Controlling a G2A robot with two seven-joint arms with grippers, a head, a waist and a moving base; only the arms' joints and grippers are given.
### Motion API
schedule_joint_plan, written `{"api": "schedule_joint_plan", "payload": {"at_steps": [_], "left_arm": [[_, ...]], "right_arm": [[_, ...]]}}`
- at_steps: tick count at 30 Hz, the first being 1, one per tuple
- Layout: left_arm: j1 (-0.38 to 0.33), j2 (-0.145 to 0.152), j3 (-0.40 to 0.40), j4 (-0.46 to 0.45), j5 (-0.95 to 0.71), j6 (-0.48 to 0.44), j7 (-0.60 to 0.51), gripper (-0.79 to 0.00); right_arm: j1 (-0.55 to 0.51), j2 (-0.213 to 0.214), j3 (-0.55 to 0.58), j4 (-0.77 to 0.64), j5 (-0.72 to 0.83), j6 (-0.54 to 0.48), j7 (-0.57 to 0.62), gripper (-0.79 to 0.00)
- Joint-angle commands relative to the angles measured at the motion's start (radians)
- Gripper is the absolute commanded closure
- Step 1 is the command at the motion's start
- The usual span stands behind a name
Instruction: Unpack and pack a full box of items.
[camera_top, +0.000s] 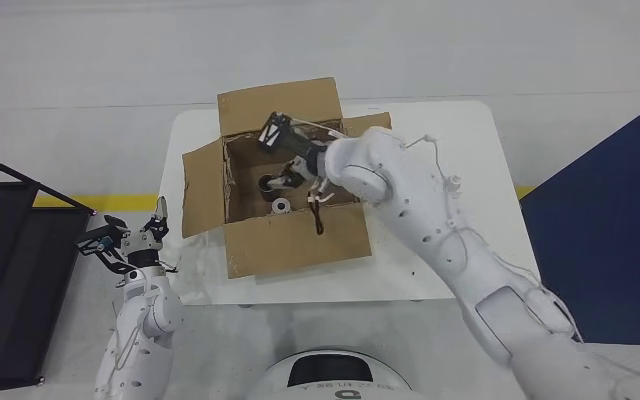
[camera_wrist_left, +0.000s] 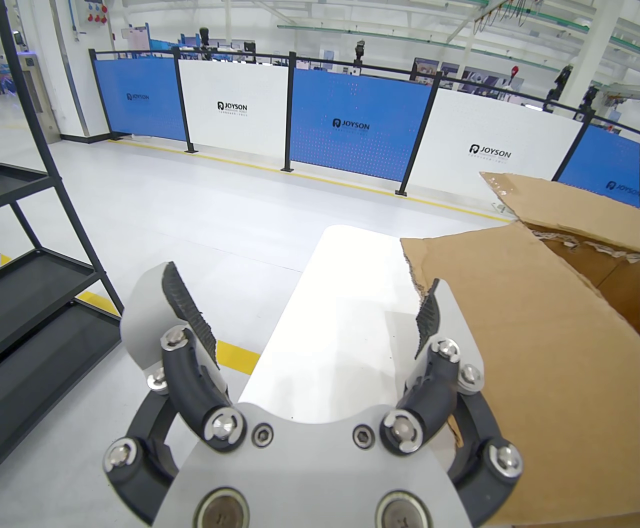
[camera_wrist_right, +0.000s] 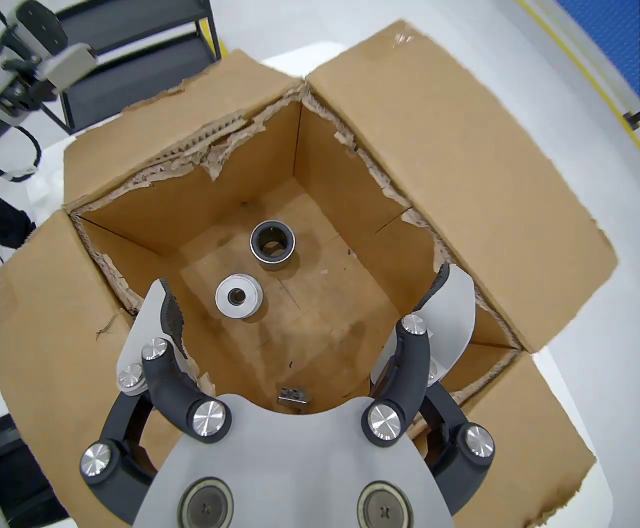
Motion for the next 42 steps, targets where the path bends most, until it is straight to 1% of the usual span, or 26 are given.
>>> {"api": "schedule_joint_plan", "payload": {"at_steps": [1, 7, 12, 15, 21, 28, 32, 36, 37, 38, 39, 40, 42], "left_arm": [[0.0, 0.0, 0.0, 0.0, 0.0, 0.0, 0.0, -0.785], [0.0, 0.0, 0.0, 0.0, 0.0, 0.0, 0.0, -0.785], [0.0, 0.0, 0.0, 0.0, 0.0, 0.0, 0.0, -0.785], [0.0, 0.0, 0.0, 0.0, 0.0, 0.0, 0.0, -0.785], [0.0, 0.0, 0.0, 0.0, 0.0, 0.0, 0.0, -0.785], [0.0, 0.0, 0.0, 0.0, 0.0, 0.0, 0.0, -0.785], [0.0, 0.0, 0.0, 0.0, 0.0, 0.0, 0.0, -0.785], [0.0, 0.0, 0.0, 0.0, 0.0, 0.0, 0.0, -0.785], [0.0, 0.0, 0.0, 0.0, 0.0, 0.0, 0.0, -0.785], [0.0, 0.0, 0.0, 0.0, 0.0, 0.0, 0.0, -0.785], [0.0, 0.0, 0.0, 0.0, 0.0, 0.0, 0.0, -0.785], [0.0, 0.0, 0.0, 0.0, 0.0, 0.0, 0.0, -0.785], [0.0, 0.0, 0.0, 0.0, 0.0, 0.0, 0.0, -0.785]], "right_arm": [[0.037, -0.02, -0.044, 0.074, 0.027, 0.011, 0.003, -0.785], [0.106, -0.08, -0.146, 0.269, 0.113, 0.006, 0.031, -0.785], [0.157, -0.127, -0.201, 0.404, 0.167, -0.016, 0.043, -0.785], [0.184, -0.155, -0.232, 0.482, 0.176, -0.011, 0.052, -0.785], [0.219, -0.208, -0.271, 0.605, 0.22, -0.054, 0.022, -0.785], [0.242, -0.269, -0.316, 0.728, 0.251, -0.121, 0.019, -0.785], [0.26, -0.296, -0.331, 0.784, 0.249, -0.125, 0.014, -0.785], [0.278, -0.327, -0.351, 0.848, 0.237, -0.125, 0.034, -0.785], [0.28, -0.331, -0.351, 0.859, 0.241, -0.132, 0.032, -0.77], [0.284, -0.336, -0.352, 0.874, 0.243, -0.14, 0.028, -0.714], [0.289, -0.343, -0.353, 0.892, 0.243, -0.147, 0.021, -0.699], [0.292, -0.346, -0.353, 0.899, 0.243, -0.148, 0.014, -0.643], [0.299, -0.355, -0.35, 0.92, 0.242, -0.145, -0.02, -0.468]]}}
